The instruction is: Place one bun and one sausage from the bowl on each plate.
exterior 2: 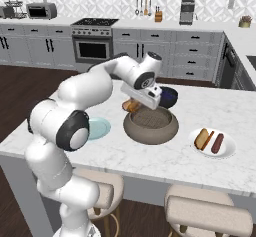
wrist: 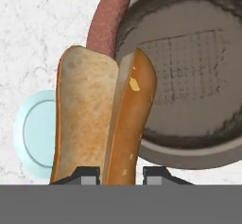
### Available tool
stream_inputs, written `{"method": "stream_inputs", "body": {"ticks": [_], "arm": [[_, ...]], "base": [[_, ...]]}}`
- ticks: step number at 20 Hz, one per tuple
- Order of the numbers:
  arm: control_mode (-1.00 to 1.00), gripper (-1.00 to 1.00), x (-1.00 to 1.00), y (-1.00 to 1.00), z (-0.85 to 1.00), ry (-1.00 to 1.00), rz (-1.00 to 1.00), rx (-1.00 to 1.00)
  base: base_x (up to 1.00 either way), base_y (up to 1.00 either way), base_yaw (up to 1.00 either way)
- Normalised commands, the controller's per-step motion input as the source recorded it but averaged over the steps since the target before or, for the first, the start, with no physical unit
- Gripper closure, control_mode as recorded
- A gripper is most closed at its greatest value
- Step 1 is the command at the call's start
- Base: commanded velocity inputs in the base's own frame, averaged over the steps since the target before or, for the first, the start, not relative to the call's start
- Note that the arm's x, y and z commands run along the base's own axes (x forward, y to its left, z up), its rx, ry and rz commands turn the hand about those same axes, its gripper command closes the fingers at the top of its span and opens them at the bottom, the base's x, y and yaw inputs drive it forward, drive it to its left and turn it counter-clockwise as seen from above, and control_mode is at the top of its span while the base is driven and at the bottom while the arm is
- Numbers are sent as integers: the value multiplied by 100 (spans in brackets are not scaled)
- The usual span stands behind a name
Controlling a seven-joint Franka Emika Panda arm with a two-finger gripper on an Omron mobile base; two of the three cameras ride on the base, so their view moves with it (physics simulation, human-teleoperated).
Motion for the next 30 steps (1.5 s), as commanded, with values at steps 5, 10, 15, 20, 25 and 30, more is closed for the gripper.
{"method": "stream_inputs", "body": {"ticks": [5,10,15,20,25,30], "arm": [[-100,100,-31,100,47,-1,15,-23],[-100,100,8,100,4,4,17,-17],[-100,100,34,92,-27,24,10,-7],[-100,100,59,30,-75,21,6,0],[-100,100,45,0,-90,5,5,1],[-100,100,6,5,-68,5,0,0]], "base": [[0,0,0],[0,0,0],[0,0,0],[0,0,0],[0,0,0],[0,0,0]]}}
